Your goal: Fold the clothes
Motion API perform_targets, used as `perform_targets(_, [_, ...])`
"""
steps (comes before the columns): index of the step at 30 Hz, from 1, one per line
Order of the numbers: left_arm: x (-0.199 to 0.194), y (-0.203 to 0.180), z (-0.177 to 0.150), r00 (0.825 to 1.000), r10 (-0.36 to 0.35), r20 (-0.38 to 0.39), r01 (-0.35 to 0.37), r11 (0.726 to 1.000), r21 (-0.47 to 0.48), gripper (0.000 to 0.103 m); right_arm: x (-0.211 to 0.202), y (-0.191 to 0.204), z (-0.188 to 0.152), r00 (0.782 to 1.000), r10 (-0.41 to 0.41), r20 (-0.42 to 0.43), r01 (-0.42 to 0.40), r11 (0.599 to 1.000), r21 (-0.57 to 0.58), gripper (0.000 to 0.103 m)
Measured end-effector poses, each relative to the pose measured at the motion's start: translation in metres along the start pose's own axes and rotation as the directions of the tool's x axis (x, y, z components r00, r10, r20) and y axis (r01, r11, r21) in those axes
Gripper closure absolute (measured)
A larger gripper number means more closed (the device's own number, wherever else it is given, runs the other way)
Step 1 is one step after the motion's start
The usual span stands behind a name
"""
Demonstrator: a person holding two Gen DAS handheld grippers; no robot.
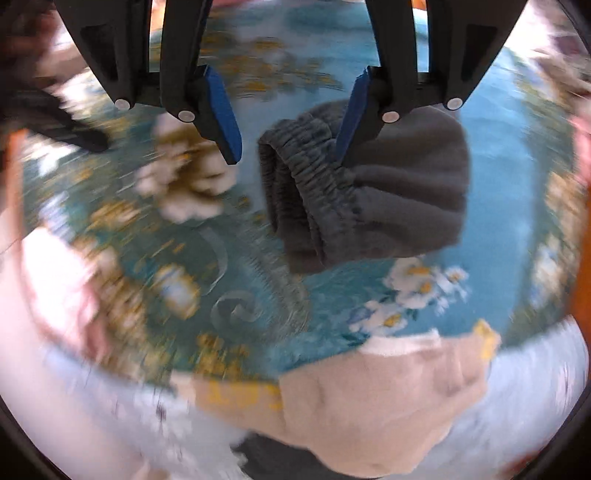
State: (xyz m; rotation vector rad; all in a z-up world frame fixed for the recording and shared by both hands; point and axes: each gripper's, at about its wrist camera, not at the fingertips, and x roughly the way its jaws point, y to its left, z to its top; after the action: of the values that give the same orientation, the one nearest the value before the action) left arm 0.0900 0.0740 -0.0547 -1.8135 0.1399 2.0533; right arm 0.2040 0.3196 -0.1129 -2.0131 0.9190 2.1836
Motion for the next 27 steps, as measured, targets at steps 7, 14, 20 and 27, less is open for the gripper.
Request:
perform_targets(7, [-0.014,0.166,0.001,0.998,0.053,0.03,-0.038,0.925,-0.379,0.036,0.028,0.089,0.001,0.99,0.123,-0.065,-0.131,0.983,-0.126,0.051])
perform_targets(14, [0.033,0.24,-0.032,0.993,0.006,-0.116,-0.063,0.862,-0.503,0.036,0.074,0.165,0.031,0.989,0.123,-0.078,-0.134,0.976,-0.171,0.04])
perform_targets(20, [0.047,0.245,-0.028,0.988,-0.055,-0.144,-0.014,0.897,-0.442,0.036,0.117,0.18,0.059,0.991,0.029,-0.129,-0.044,0.992,-0.114,0.04])
perform_targets(27, [0.072,0.237,-0.012,0.973,-0.151,-0.177,0.074,0.921,-0.382,0.036,0.128,0.183,0.065,0.986,0.055,-0.158,-0.06,0.998,-0.027,0.066])
